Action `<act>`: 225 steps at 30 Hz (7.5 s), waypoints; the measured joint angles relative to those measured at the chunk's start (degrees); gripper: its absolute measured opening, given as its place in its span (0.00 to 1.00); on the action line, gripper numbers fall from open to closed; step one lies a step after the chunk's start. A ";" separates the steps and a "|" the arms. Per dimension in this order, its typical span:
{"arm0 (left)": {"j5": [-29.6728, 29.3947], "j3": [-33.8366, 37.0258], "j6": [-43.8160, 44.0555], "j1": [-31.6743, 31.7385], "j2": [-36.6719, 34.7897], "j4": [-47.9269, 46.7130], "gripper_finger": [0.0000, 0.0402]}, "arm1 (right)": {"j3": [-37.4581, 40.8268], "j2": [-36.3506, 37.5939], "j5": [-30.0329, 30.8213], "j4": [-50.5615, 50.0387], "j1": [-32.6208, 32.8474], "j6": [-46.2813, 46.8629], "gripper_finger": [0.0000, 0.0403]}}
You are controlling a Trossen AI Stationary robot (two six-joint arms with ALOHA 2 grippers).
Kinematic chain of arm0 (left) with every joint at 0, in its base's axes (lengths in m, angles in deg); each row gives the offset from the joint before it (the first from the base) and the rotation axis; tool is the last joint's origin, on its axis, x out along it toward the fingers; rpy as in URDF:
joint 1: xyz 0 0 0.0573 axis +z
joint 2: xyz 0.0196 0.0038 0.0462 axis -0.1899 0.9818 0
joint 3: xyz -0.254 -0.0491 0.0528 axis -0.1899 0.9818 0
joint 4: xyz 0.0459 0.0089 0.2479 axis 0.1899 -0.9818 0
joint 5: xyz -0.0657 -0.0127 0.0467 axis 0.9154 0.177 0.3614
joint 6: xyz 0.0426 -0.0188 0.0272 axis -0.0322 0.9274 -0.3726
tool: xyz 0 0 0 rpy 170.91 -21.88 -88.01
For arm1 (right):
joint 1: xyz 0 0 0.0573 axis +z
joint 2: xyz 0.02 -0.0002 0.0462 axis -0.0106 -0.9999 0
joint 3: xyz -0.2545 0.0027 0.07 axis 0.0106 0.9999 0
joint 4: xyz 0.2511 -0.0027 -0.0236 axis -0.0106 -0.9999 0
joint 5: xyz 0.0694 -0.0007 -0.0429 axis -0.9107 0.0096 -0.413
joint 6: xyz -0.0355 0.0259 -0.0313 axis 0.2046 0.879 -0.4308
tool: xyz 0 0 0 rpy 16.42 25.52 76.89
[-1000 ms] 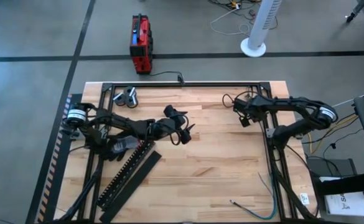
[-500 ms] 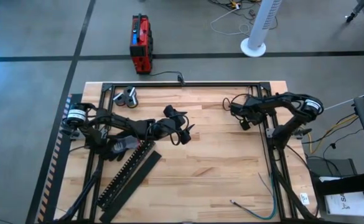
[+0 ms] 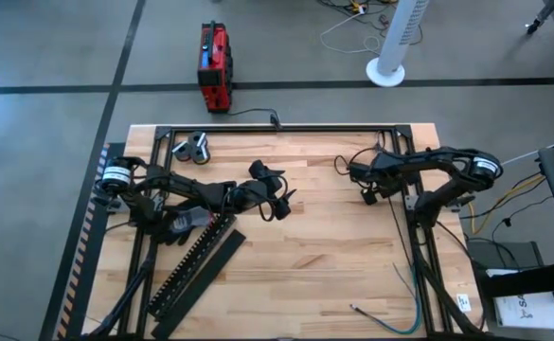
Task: Ziptie cables
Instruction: Wrap the cable wires with the black zip tie
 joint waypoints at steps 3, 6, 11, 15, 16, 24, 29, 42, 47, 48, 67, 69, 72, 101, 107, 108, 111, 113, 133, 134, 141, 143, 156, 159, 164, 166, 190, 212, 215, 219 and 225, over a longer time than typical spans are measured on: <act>0.00 0.00 0.00 0.04 0.00 0.03 0.78 | -0.32 0.00 -0.94 0.35 2.37 0.66 0.04; 0.00 0.00 0.00 0.04 0.00 0.13 0.78 | -1.64 0.00 -2.37 0.92 4.96 1.42 0.04; 0.00 0.00 0.00 0.15 0.00 0.13 0.78 | -5.52 -0.07 -5.32 3.67 9.18 1.55 0.05; 0.00 0.00 0.00 0.15 0.00 0.13 0.78 | -7.96 -0.09 -7.00 8.15 12.23 0.21 0.05; 0.00 0.00 0.00 0.15 0.00 0.13 0.78 | -8.44 -0.09 -7.12 9.77 13.08 -0.13 0.05; 0.00 0.01 0.00 0.15 0.00 0.13 0.78 | -11.62 -0.09 -8.12 15.88 19.04 -3.05 0.05; 0.00 0.02 0.00 0.15 0.00 0.13 0.78 | -13.26 0.04 -7.39 8.33 21.09 -1.62 0.05; 0.00 0.02 0.15 0.15 0.00 0.15 0.78 | -11.19 -0.32 -5.50 7.37 21.74 -3.05 0.09; 0.01 0.02 0.28 0.15 0.00 0.25 0.78 | -10.05 -0.33 -5.10 7.77 20.91 -2.53 0.18; 0.00 0.02 0.28 0.15 0.00 0.37 0.78 | -10.01 -0.33 -4.73 7.79 20.71 -2.15 0.19; 0.00 0.02 0.28 0.15 0.00 0.68 0.78 | -6.42 -0.28 -4.54 14.06 17.85 -1.88 0.13; 0.00 0.02 0.28 0.15 0.00 0.67 0.78 | -6.32 -0.26 -4.66 14.17 17.64 -1.88 0.12; 0.00 0.02 0.28 0.15 0.00 0.66 0.78 | -6.29 -0.26 -4.89 14.75 17.60 -1.90 0.11; -0.02 0.02 -0.02 0.24 0.00 0.19 0.78 | -8.93 -0.35 -5.66 15.47 17.62 -2.54 0.01; 0.00 0.02 0.38 0.43 0.00 -10.47 0.78 | -10.53 -0.35 -5.56 19.58 17.75 -5.07 0.01; 0.00 0.02 0.71 0.63 0.00 -11.72 0.78 | -10.73 -0.35 -5.56 21.19 17.75 -5.95 0.01; 0.02 0.13 2.30 1.07 0.00 -12.35 0.78 | -10.97 -0.33 -5.64 26.32 17.75 -9.02 0.01; -0.01 0.11 2.35 1.08 0.00 -11.94 0.78 | -11.20 -0.33 -5.91 30.08 17.75 -11.35 0.01; 26.07 19.28 0.16 4.31 0.00 35.31 0.78 | -14.51 -0.21 -10.20 56.72 20.87 -28.40 0.01; 25.86 19.32 0.09 4.29 0.00 35.05 0.78 | -14.73 -0.20 -11.05 57.88 21.05 -28.99 0.01; 25.66 19.01 -0.22 4.31 0.03 34.71 0.78 | -18.16 -0.20 -12.67 58.88 23.50 -34.11 0.01; 26.47 18.42 -0.22 4.31 0.04 34.81 0.78 | -19.35 -0.20 -12.61 58.81 24.43 -35.77 0.01; 34.97 14.47 -0.62 3.57 0.00 34.11 0.78 | -25.60 -0.20 -12.65 58.27 28.91 -40.95 0.01; 35.67 13.81 -0.57 3.54 -0.25 34.03 0.78 | -26.61 -0.20 -12.59 58.04 30.08 -42.66 0.01; 38.14 12.68 0.47 3.49 -0.66 34.19 0.78 | -28.22 0.41 -9.95 55.76 31.44 -44.11 0.01; 38.44 12.36 1.12 3.45 -0.75 35.06 0.78 | -28.48 1.11 -8.78 54.98 31.59 -44.63 0.01; 39.04 12.81 1.15 0.37 -1.36 50.64 0.77 | -27.28 6.86 -8.52 58.80 31.90 -44.58 0.01; 37.42 12.85 1.27 0.42 -1.36 50.51 0.20 | -27.26 6.86 -8.54 58.36 32.14 -44.56 0.01; 37.34 12.85 1.27 0.44 -1.36 50.48 0.14 | -27.26 6.86 -8.57 58.35 32.14 -44.37 0.01; 37.23 12.85 1.27 0.44 -1.36 50.45 0.08 | -27.26 6.86 -8.63 58.35 32.16 -44.36 0.01; 37.24 12.87 1.27 0.46 -1.38 50.33 0.05 | -27.26 6.88 -8.69 58.10 32.16 -44.36 0.01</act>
